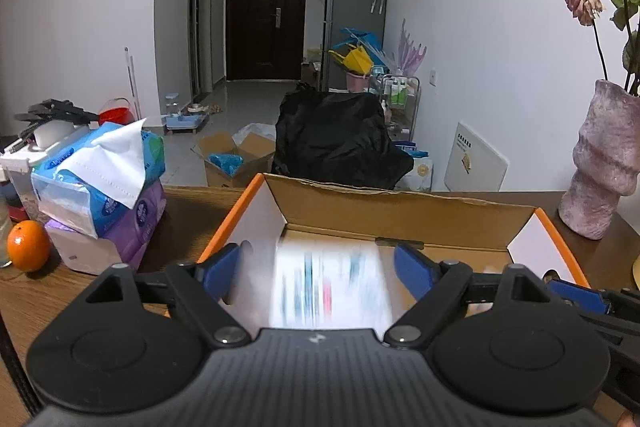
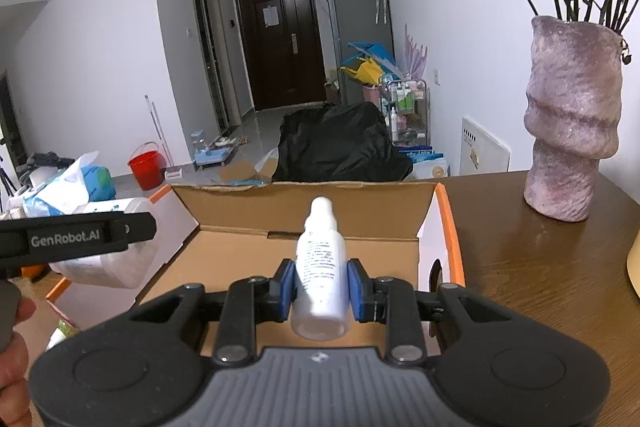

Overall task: Organize rigid objects
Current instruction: 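Lower both bottles into the box and open both grippers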

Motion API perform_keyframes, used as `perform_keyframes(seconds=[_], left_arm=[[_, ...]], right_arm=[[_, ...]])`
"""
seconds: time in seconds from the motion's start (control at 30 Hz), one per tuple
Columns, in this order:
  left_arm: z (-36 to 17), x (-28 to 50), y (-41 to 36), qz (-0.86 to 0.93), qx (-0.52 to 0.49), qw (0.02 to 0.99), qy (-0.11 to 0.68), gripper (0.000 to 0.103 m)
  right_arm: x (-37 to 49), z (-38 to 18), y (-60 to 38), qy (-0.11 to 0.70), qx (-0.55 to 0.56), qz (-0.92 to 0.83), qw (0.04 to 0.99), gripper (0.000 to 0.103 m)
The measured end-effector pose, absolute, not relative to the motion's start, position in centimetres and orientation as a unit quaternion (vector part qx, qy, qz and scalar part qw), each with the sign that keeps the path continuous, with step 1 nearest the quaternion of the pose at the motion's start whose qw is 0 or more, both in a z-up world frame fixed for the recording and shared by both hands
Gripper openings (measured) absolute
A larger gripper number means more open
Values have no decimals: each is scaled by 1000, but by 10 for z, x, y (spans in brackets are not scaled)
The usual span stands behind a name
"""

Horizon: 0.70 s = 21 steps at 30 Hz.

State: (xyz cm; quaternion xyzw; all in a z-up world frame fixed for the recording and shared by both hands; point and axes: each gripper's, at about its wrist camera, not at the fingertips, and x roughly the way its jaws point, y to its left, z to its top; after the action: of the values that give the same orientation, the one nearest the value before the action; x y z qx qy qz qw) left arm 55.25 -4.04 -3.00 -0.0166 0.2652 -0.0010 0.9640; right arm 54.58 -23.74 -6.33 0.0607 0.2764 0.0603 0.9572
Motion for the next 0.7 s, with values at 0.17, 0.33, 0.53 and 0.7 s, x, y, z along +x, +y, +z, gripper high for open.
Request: perform_keyframes(seconds=[0.17, 0.33, 0.53, 0.7], left_arm=[[-28, 550, -38, 17, -18, 965, 263, 103], [-28, 551, -37, 23, -21, 963, 269, 103], [-24, 548, -37, 25, -19, 964, 263, 103], [-17, 539, -37, 23, -22, 967, 252, 103]], right_arm=[[543, -62, -235, 276, 48, 34, 959, 77], [542, -59, -237, 278, 46, 23, 959, 100], [541, -58, -237, 278, 45, 26, 959, 101], [534, -54, -236, 270, 45, 29, 961, 102]])
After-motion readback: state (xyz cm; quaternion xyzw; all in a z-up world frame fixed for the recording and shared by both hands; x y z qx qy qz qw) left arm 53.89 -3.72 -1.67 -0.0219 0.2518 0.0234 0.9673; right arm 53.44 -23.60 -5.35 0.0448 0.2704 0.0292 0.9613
